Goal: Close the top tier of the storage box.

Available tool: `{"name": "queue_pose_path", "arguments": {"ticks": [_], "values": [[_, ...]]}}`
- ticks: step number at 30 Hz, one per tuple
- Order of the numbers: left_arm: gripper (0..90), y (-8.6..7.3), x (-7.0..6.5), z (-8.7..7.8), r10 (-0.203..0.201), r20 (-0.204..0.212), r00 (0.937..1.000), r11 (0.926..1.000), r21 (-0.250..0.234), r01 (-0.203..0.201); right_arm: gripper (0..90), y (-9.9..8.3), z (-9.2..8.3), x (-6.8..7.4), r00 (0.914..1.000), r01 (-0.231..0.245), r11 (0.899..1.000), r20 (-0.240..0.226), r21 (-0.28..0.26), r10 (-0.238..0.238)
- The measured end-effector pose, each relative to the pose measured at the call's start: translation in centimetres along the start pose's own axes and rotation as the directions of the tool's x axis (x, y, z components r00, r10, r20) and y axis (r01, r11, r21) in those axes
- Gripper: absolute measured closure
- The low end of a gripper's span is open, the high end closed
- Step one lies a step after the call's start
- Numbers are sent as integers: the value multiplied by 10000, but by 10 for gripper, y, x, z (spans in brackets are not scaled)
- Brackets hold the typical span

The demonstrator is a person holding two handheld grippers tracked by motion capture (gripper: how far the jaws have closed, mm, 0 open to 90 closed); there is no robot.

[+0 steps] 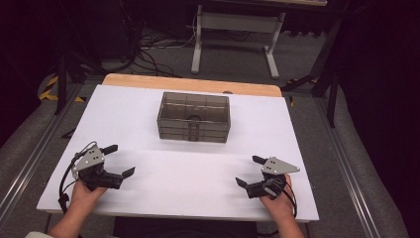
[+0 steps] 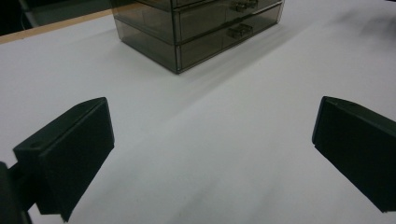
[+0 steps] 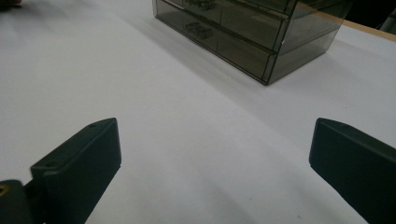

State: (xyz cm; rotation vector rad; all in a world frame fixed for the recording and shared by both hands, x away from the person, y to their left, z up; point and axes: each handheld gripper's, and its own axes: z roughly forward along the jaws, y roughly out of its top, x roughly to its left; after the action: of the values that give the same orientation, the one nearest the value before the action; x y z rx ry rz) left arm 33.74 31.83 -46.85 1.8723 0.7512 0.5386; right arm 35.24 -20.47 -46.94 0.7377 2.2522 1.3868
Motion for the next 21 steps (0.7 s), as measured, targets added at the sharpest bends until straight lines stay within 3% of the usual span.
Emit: {"name": "queue_pose_path", "arguments": {"ticks": [8, 10, 21], "values": [[0, 2, 0, 5, 197, -209, 9996, 9998, 5, -197, 27, 0, 0, 1, 9999, 109, 9999, -78, -14, -109], [0, 1, 0, 5, -91, -122, 9999, 9999, -54, 90, 27, 0, 1, 1, 9999, 106, 9999, -86, -22, -106], [0, 2, 3, 4, -84, -181, 9998, 9999, -152, 81, 27, 0, 0, 1, 9999, 88, 10000, -72, -32, -88]]}}
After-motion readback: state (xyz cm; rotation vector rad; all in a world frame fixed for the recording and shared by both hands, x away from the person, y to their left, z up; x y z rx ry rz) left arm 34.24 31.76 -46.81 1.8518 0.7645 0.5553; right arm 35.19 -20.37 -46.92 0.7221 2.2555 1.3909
